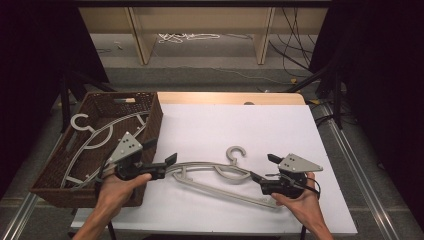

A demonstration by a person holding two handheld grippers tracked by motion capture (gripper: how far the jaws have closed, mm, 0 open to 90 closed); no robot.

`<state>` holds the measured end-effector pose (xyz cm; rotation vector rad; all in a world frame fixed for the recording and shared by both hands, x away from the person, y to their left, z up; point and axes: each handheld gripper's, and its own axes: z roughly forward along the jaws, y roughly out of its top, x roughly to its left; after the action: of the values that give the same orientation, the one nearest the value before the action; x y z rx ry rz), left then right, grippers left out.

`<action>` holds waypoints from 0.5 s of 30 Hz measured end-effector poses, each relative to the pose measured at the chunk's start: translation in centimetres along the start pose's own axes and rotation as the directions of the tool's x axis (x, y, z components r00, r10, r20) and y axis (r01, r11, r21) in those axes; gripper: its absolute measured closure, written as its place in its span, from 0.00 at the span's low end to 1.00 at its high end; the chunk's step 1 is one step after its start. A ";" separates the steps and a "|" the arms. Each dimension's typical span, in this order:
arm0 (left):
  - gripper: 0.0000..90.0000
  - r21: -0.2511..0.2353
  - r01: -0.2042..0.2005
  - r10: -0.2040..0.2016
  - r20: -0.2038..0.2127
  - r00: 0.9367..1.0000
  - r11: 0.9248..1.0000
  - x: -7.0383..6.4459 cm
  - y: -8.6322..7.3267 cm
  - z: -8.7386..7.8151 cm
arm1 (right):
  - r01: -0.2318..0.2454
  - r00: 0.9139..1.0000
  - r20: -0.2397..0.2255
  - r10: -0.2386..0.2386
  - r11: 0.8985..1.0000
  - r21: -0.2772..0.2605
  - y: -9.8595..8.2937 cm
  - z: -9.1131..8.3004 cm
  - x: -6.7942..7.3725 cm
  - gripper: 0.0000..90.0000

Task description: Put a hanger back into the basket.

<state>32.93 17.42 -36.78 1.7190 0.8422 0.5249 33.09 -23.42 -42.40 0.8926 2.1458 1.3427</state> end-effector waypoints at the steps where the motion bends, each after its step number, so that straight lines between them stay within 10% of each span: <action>1: 0.19 -0.008 0.006 -0.006 0.011 1.000 1.000 -0.2 -0.4 0.2 | 0.000 1.000 0.000 0.000 1.000 0.000 0.0 0.0 0.0 0.20; 15: 0.19 -0.034 -0.035 0.037 0.046 0.998 0.999 -1.0 -4.8 0.2 | 0.005 1.000 -0.013 -0.005 1.000 0.012 -0.1 0.1 0.2 0.20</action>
<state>31.10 17.25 -41.32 1.7123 0.7670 0.5182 32.94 -23.23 -42.51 0.8850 2.1666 1.3385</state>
